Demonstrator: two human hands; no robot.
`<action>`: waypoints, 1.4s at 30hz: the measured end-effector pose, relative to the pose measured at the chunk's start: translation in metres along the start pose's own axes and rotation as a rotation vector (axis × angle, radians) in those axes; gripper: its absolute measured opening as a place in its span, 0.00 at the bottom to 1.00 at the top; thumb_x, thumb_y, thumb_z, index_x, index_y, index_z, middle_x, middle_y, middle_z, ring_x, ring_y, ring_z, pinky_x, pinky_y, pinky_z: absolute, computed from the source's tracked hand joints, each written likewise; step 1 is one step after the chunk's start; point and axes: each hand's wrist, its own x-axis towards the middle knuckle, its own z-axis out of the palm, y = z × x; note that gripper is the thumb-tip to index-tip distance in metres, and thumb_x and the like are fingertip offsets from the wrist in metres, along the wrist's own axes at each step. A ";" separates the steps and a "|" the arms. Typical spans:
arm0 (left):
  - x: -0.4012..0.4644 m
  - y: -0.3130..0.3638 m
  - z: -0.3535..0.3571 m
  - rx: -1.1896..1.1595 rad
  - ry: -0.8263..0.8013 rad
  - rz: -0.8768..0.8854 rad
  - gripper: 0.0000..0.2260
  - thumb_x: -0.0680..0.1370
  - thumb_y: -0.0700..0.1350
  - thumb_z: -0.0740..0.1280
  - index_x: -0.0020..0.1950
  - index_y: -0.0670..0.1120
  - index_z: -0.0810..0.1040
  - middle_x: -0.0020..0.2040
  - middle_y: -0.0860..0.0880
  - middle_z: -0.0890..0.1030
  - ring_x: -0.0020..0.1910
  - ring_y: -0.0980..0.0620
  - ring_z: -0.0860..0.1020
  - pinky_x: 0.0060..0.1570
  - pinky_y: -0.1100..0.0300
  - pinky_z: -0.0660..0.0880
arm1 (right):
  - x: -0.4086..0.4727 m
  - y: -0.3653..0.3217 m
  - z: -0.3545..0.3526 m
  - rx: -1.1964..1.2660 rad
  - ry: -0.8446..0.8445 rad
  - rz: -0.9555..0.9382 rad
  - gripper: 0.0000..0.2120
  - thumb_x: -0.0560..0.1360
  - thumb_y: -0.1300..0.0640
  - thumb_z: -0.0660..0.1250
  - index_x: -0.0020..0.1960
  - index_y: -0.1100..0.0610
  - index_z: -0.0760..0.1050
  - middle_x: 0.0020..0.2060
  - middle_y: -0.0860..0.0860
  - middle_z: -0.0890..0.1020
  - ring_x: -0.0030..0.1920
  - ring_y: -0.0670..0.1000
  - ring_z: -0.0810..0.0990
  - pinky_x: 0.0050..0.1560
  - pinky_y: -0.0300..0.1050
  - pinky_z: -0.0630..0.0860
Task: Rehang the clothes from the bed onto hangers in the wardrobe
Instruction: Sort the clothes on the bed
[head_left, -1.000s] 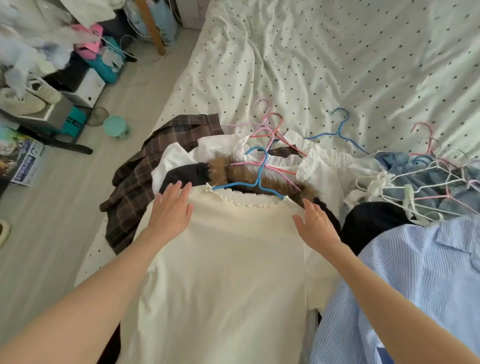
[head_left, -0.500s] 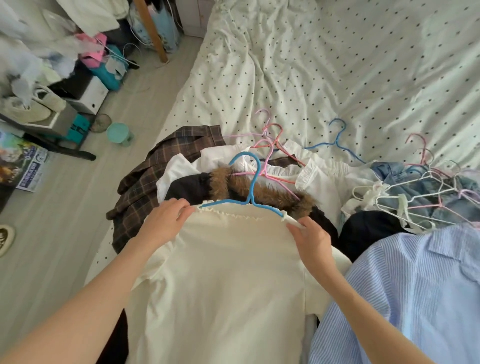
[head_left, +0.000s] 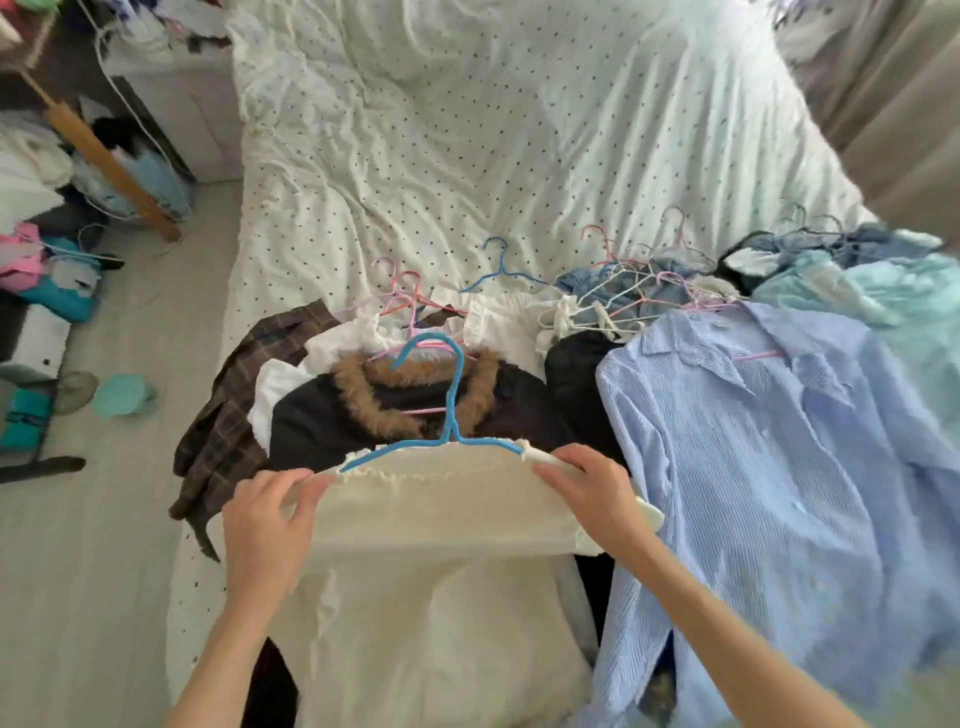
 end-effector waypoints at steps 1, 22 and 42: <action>-0.002 0.005 -0.006 -0.009 -0.006 0.026 0.08 0.74 0.44 0.70 0.46 0.39 0.81 0.42 0.43 0.80 0.43 0.48 0.71 0.47 0.48 0.68 | -0.016 0.000 -0.002 0.020 0.044 0.001 0.04 0.73 0.52 0.68 0.41 0.51 0.77 0.36 0.45 0.77 0.37 0.43 0.73 0.36 0.30 0.67; -0.212 0.212 -0.009 -0.286 -0.591 0.716 0.05 0.75 0.45 0.69 0.42 0.44 0.81 0.39 0.46 0.78 0.44 0.41 0.76 0.50 0.45 0.70 | -0.412 0.142 -0.079 0.167 1.096 0.359 0.07 0.69 0.51 0.73 0.33 0.44 0.78 0.30 0.39 0.79 0.34 0.40 0.76 0.38 0.31 0.68; -0.461 0.503 0.093 -0.490 -0.745 1.336 0.14 0.79 0.55 0.59 0.50 0.47 0.79 0.47 0.46 0.79 0.50 0.42 0.74 0.48 0.47 0.70 | -0.612 0.271 -0.253 0.107 1.783 0.600 0.11 0.71 0.49 0.70 0.46 0.57 0.80 0.36 0.38 0.73 0.47 0.47 0.72 0.45 0.37 0.63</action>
